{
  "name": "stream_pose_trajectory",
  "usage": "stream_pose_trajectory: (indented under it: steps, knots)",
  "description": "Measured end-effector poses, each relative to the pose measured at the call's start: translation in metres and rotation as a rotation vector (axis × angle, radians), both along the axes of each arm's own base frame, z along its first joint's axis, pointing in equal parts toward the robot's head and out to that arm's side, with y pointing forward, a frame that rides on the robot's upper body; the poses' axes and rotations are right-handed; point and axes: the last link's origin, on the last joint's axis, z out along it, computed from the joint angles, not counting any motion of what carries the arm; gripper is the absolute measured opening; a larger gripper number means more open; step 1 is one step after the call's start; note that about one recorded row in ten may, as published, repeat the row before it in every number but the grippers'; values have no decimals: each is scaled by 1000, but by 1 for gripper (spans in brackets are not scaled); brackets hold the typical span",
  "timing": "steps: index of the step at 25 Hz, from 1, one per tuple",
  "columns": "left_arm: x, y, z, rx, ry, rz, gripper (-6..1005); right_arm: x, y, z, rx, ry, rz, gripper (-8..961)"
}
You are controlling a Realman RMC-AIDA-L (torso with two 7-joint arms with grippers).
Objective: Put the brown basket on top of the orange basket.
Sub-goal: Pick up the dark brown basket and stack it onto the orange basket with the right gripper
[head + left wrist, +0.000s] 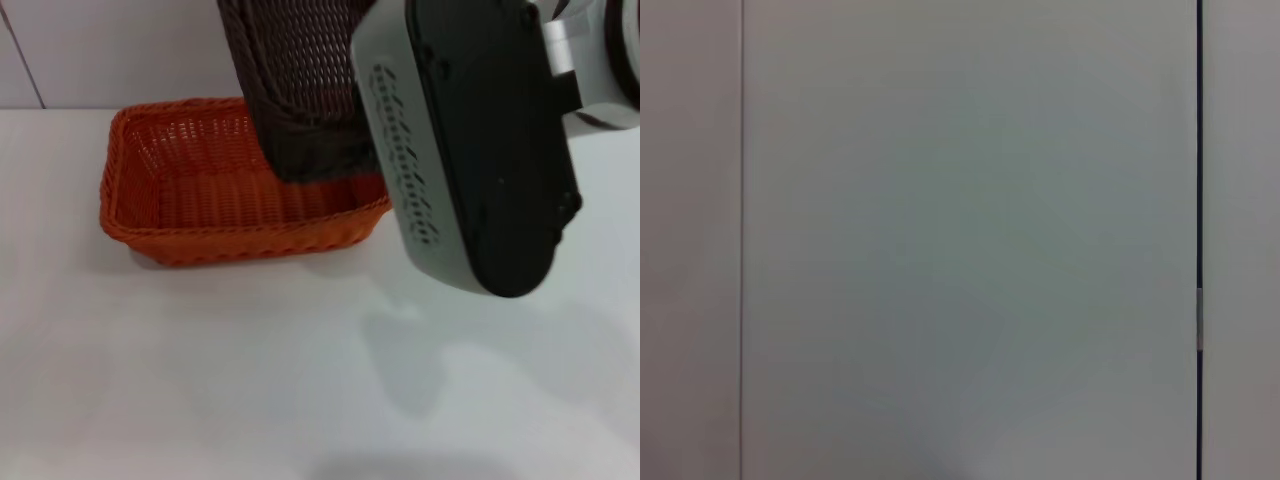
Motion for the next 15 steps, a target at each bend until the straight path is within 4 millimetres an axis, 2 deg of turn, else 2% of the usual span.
stream_pose_trajectory:
  steps: [1,7,11,15]
  knots:
    - [-1,-1,0,0,0,3,781,1,3,1,0,-30,75,150]
    - [-1,-12,8,58,2,-14,781,8,12,11,9,-82,206,150]
    - [-5,-29,14,122,-12,-11,781,25,17,15,27,-120,295,149]
    - [-7,-40,12,126,-22,-11,781,35,19,15,40,-152,354,149]
